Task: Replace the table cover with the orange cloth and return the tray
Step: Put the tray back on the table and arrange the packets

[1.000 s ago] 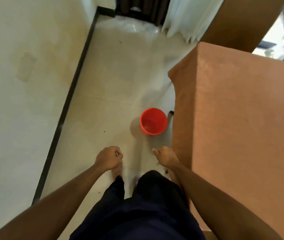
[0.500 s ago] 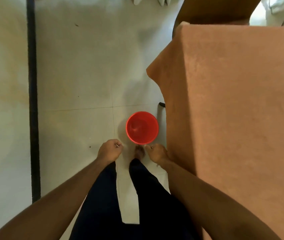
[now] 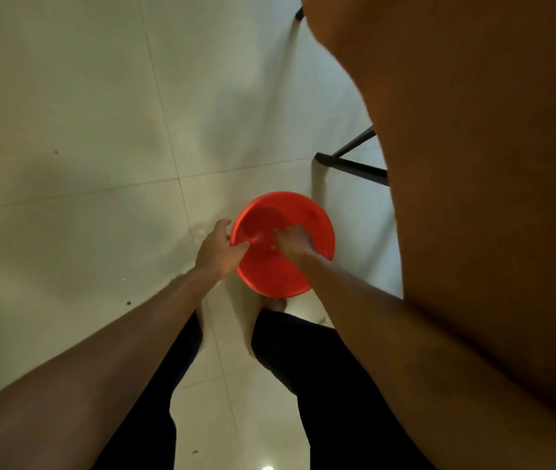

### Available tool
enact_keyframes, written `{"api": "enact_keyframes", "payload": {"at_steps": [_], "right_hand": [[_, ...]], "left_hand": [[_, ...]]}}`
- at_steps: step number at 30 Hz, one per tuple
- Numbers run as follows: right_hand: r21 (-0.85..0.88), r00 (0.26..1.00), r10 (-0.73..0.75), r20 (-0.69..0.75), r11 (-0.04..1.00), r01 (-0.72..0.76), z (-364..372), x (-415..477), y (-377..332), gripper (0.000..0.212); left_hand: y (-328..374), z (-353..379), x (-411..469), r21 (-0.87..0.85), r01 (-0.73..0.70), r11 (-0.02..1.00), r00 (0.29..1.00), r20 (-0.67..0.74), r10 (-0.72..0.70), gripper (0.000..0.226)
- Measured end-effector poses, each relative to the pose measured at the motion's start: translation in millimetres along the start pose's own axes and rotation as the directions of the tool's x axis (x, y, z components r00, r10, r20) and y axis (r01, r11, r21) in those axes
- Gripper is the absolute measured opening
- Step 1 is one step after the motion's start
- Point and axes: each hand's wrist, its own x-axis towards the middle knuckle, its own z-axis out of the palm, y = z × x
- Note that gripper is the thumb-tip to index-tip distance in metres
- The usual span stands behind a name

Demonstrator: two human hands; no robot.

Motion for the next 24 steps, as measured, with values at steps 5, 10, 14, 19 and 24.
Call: {"api": "enact_keyframes", "payload": {"at_steps": [5, 10, 14, 19, 24], "right_hand": [[0.029, 0.998, -0.005, -0.058, 1.000, 0.006, 8, 5, 4, 0.026], [0.086, 0.999, 0.033, -0.023, 0.996, -0.031, 8, 8, 18, 0.024], [0.192, 0.998, 0.053, -0.014, 0.980, -0.050, 27, 28, 39, 0.019], [0.296, 0.997, 0.047, 0.053, 0.953, -0.061, 42, 7, 22, 0.019], [0.281, 0.995, -0.017, 0.100, 0.960, -0.012, 45, -24, 0, 0.020]], "left_hand": [[-36, 12, 9, -0.014, -0.091, 0.996, 0.995, -0.036, 0.090, 0.065], [-43, 12, 12, -0.023, -0.068, 0.997, 0.997, -0.031, 0.067, 0.050], [-44, -1, 11, 0.057, -0.074, 0.996, 0.995, -0.061, 0.077, 0.048], [-67, -30, 3, 0.101, 0.015, 0.995, 0.996, -0.089, -0.006, 0.045], [-86, -58, -9, 0.018, 0.111, 0.994, 0.994, -0.005, -0.111, 0.040]]}}
